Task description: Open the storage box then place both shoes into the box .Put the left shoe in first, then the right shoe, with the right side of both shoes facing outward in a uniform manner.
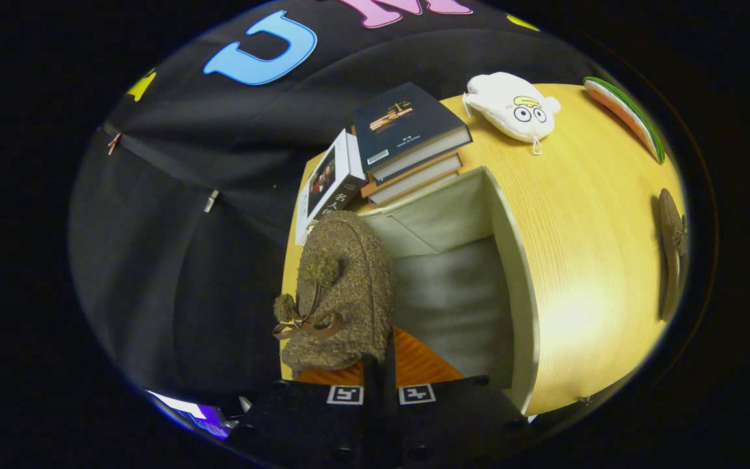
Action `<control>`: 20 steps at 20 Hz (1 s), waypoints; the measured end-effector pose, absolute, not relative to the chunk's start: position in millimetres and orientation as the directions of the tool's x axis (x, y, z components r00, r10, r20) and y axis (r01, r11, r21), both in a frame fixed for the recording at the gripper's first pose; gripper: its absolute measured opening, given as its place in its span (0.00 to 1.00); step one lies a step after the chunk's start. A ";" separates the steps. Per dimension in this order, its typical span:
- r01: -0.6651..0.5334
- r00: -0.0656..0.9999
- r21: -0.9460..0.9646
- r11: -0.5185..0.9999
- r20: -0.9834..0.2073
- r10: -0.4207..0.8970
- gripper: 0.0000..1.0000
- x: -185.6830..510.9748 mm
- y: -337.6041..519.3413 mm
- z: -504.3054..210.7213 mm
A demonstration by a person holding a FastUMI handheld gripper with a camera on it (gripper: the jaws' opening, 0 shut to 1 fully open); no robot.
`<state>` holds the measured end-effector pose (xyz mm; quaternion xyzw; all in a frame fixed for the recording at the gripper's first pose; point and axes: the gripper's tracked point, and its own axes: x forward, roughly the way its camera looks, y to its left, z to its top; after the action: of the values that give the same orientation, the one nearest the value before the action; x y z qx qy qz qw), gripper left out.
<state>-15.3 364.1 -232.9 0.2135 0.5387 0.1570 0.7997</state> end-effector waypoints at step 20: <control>-0.321 0.581 0.313 0.894 -0.681 0.447 0.98 -22.6 191.2 -129.3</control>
<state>-22.6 191.2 -129.3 0.0783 0.4034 0.2167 0.8855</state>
